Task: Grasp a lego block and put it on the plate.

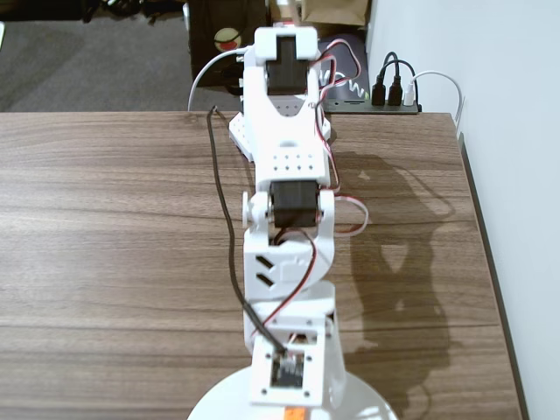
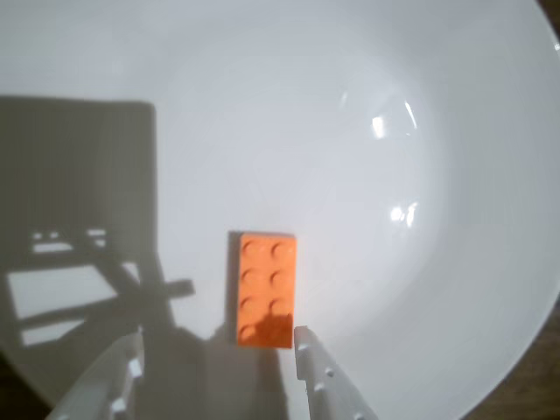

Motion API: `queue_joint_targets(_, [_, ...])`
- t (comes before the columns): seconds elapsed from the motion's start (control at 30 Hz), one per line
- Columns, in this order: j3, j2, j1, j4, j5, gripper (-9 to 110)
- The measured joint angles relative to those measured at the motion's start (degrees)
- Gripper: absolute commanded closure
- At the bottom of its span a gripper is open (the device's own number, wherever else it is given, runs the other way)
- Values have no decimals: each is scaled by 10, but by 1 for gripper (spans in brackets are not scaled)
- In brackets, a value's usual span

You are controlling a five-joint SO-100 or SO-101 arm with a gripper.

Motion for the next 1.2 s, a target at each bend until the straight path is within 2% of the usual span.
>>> queue_joint_targets(0.07, [18, 23, -7, 2, 10, 81])
queue_joint_targets(0.2, [59, 72, -15, 2, 38, 100])
queue_joint_targets(0.23, [67, 86, -13, 2, 49, 101])
queue_joint_targets(0.6, [227, 247, -22, 2, 178, 101])
queue_joint_targets(1.2, [638, 628, -19, -47, 402, 101])
